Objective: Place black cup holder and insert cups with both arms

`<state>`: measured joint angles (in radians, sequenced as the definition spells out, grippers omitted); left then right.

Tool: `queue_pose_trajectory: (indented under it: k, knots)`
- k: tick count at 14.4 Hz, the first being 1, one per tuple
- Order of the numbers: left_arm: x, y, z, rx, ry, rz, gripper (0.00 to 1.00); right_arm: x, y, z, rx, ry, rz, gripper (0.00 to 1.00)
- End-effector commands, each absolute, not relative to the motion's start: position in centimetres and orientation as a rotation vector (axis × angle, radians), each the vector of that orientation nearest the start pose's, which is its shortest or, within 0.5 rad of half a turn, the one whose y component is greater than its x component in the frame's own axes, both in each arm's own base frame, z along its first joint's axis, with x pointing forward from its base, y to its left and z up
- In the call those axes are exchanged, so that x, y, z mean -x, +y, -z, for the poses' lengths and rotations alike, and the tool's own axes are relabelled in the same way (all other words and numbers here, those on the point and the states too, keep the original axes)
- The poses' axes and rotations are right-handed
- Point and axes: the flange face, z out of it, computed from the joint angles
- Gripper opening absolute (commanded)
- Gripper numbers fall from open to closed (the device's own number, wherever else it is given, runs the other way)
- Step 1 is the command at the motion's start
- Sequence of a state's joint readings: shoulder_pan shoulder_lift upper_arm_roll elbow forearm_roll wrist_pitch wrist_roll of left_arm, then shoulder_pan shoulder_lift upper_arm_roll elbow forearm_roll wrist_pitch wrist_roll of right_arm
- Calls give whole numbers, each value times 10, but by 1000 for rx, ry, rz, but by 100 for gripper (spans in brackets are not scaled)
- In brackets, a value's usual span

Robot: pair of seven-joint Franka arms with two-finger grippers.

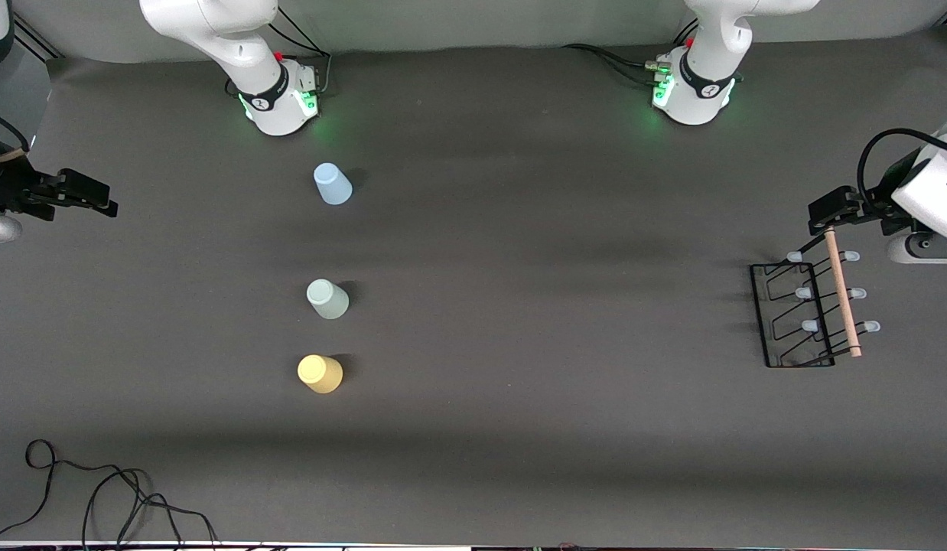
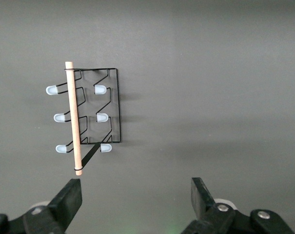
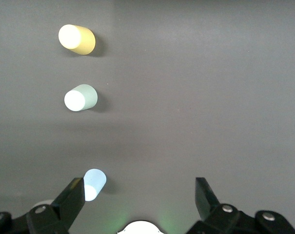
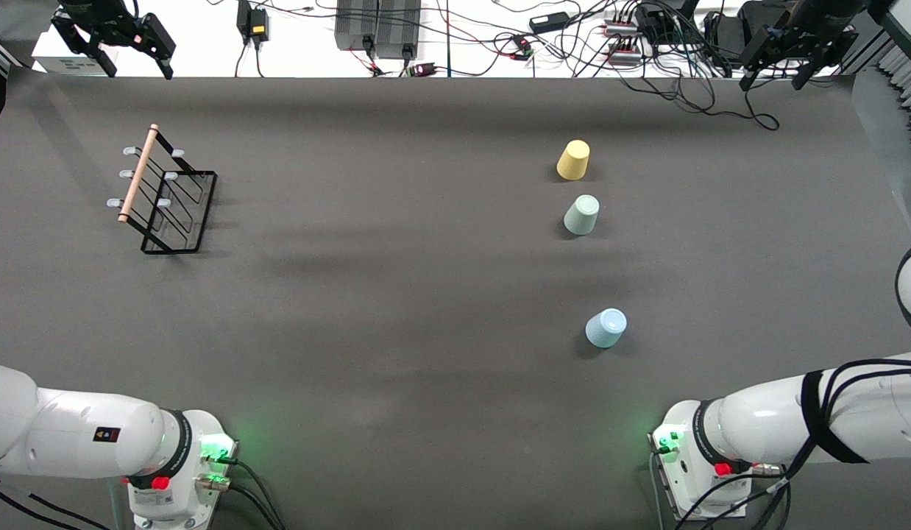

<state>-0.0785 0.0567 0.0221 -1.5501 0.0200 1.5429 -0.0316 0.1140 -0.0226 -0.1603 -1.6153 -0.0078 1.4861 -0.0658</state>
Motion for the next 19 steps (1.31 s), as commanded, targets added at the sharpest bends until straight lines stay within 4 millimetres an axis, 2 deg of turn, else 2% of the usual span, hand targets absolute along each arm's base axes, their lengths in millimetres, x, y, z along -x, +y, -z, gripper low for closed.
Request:
queue_pose_trajectory:
  k: [1,4,5,8,11,12,14,17,18,19]
  knots:
    - [-564,-32,-600,3117,24,-111,100,-537,-28,-614,3159,-51,-178,100]
    - [-557,-27,-594,3112,17,-132,100,-538,-27,-614,3160,-49,-177,100]
    - [-551,-16,-585,3108,-5,-137,100,-538,-27,-614,3160,-49,-177,100]
    - [-537,35,-552,3110,-53,-157,100,-538,-27,-614,3160,-46,-177,100]
    - [-530,101,-516,3121,-40,-153,100,-538,-27,-614,3160,-46,-177,100]
    - [-527,113,-507,3124,-42,-153,100,-538,-27,-614,3160,-46,-177,100]
    - [-524,125,-507,3127,-20,-154,100,-538,-27,-614,3158,-49,-177,100]
    - [-526,125,-500,3127,-19,-161,100,-537,-27,-614,3158,-46,-177,100]
    - [-530,124,-487,3126,-13,-166,100,-537,-28,-614,3159,-46,-177,100]
    - [-534,123,-466,3125,-8,-157,100,-537,-28,-614,3159,-46,-177,100]
